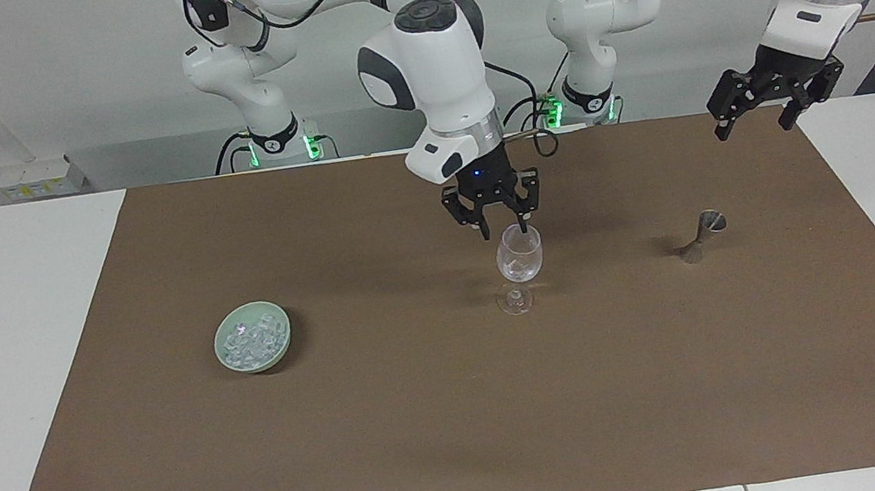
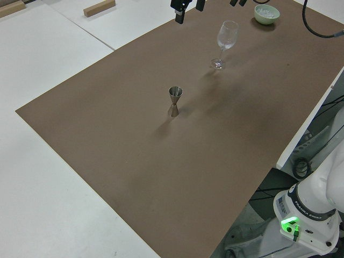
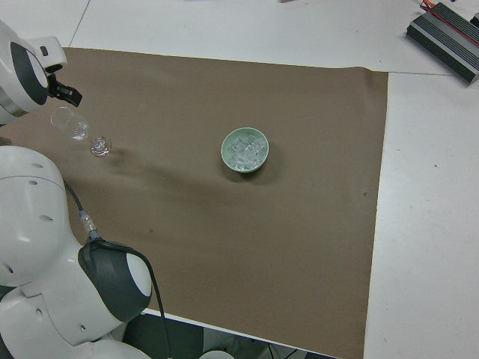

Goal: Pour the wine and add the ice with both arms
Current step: 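Carry the ice cup back to its spot with the right gripper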

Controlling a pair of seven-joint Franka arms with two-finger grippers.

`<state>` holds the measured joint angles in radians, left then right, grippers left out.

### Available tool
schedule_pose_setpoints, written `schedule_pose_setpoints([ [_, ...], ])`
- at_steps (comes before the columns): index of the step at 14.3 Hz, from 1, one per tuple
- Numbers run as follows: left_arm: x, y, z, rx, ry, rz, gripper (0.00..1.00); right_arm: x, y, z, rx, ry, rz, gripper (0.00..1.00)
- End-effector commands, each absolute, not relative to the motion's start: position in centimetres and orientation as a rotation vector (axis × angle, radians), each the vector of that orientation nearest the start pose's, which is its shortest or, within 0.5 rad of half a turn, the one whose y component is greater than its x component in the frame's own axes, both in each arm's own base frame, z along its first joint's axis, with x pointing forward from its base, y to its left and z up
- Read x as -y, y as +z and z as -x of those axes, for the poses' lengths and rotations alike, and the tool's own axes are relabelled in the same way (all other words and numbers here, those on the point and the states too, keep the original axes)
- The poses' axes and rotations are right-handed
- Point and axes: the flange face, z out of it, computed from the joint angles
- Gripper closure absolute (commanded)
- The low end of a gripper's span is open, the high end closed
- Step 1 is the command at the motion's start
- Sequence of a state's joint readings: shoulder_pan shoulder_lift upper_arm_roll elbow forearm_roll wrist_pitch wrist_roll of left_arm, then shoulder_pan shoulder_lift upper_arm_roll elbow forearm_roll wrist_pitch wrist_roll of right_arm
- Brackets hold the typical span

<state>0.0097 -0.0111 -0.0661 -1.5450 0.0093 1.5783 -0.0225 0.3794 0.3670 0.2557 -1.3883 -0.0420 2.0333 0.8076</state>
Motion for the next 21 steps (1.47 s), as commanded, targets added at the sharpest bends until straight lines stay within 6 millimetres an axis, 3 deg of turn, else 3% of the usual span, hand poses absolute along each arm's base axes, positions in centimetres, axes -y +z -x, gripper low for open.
schedule_pose_setpoints([
  [1, 2.5, 64.6, -55.3, -0.056, -0.082, 3.144, 0.00, -33.4, 54.9, -56.4, -0.236, -0.312, 2.962, 0.00],
  [3, 2.5, 64.5, -55.3, -0.056, -0.077, 3.146, 0.00, -29.6, 56.4, -56.0, -0.255, -0.301, 3.007, 0.00],
  [6, 2.5, 64.7, -55.2, -0.053, -0.077, 3.145, 0.00, -23.6, 58.5, -54.8, -0.141, -0.205, 3.115, 0.00],
  [9, 2.6, 64.7, -55.0, -0.056, -0.067, 3.144, 0.00, -19.2, 60.1, -53.4, -0.011, -0.082, 3.175, 0.00],
  [11, 2.6, 64.7, -55.0, -0.056, -0.067, 3.144, 0.00, -14.9, 61.8, -53.5, 0.087, -0.056, 3.169, 0.00],
  [13, 2.7, 64.8, -55.0, -0.058, -0.067, 3.142, 0.00, -12.1, 62.2, -54.0, 0.099, -0.045, 3.168, 0.00],
  [16, 2.7, 64.8, -55.0, -0.063, -0.070, 3.141, 0.00, -10.5, 61.8, -53.8, 0.054, 0.022, 3.164, 0.00],
  [21, 2.6, 64.7, -55.1, -0.060, -0.068, 3.136, 0.00, -10.1, 61.7, -54.3, 0.056, 0.006, 3.159, 0.00],
])
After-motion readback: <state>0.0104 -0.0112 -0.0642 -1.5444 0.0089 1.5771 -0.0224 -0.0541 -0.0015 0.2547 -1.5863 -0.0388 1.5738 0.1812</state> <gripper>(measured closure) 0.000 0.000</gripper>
